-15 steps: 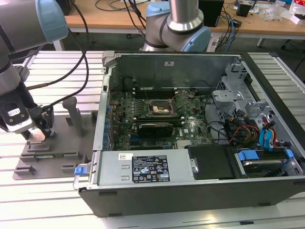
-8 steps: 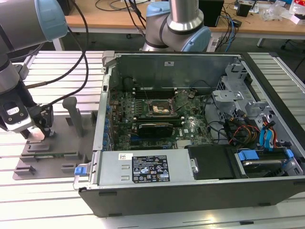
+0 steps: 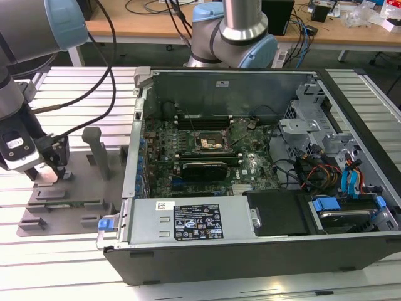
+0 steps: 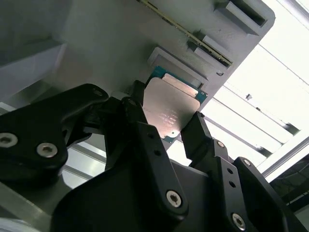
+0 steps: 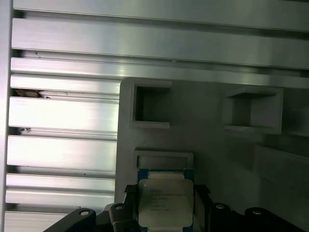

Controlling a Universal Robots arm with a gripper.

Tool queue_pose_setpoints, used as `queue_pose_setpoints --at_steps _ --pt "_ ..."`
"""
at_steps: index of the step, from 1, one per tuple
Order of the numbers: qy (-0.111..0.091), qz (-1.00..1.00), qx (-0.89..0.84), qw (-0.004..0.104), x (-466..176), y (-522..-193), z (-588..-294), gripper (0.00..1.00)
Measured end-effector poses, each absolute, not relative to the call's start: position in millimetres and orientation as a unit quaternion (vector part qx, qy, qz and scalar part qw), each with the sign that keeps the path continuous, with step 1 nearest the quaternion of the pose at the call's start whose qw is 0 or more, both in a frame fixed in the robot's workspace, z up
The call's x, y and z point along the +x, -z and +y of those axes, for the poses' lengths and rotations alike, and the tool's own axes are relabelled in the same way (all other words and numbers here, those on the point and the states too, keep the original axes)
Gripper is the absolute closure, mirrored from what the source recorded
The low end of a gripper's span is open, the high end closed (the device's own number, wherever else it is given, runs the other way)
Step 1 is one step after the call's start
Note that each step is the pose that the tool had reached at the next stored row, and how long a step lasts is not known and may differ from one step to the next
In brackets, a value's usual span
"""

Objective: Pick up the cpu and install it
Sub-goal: 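Pick up the cpu and move it towards the insertion slot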

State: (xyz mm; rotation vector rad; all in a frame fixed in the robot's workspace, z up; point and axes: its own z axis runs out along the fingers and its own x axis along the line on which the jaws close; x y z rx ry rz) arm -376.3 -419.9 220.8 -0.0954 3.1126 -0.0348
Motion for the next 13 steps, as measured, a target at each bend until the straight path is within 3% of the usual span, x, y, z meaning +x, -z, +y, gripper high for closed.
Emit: queue_pose_setpoints --at_steps 13 --pt "0.011 0.999 -0.031 0.014 -376.3 -231.2 -419.8 0.45"
